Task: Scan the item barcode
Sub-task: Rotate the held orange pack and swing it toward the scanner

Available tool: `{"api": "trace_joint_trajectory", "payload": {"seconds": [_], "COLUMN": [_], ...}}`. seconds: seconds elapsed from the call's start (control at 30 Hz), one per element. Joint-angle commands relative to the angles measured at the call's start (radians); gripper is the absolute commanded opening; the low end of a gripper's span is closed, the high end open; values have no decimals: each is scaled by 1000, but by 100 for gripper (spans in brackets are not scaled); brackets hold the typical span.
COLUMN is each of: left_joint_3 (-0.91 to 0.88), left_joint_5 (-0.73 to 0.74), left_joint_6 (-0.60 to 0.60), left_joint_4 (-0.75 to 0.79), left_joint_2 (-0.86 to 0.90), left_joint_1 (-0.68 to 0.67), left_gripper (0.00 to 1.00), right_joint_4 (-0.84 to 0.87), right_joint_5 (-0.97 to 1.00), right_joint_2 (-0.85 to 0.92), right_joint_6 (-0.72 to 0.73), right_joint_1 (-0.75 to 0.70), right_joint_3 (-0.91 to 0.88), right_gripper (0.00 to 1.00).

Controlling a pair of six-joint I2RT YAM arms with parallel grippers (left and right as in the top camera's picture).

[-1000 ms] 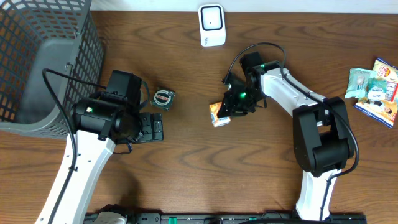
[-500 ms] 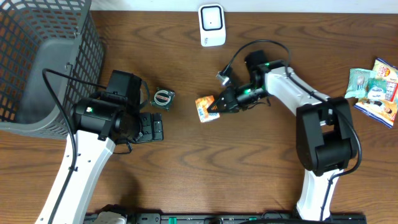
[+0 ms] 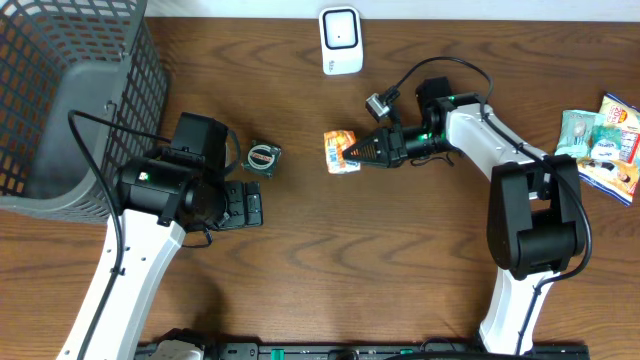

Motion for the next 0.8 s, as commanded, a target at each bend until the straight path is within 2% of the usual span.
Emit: {"api": "trace_joint_trajectory", "payload": {"seconds": [0.0, 0.23, 0.47, 0.77], "left_joint_3": [1, 1, 1, 1], "left_joint_5": [9, 9, 9, 9], "left_joint_6": [-9, -9, -9, -9], "left_joint_4": [-2, -2, -3, -3], "left_joint_2": [2, 2, 2, 2], "left_joint_1": [3, 3, 3, 3], "left_gripper": [98, 98, 98, 98], "right_joint_4": [-27, -122, -130, -119], "right_joint_5": [-61, -60, -58, -45], "right_joint_2": [-47, -135, -256, -266], "right_joint_6": [-41, -145, -208, -209], "right_joint_1": [-9, -40, -78, -78], "right_joint_3": [19, 18, 18, 18], "right_gripper": [1, 1, 1, 1]}}
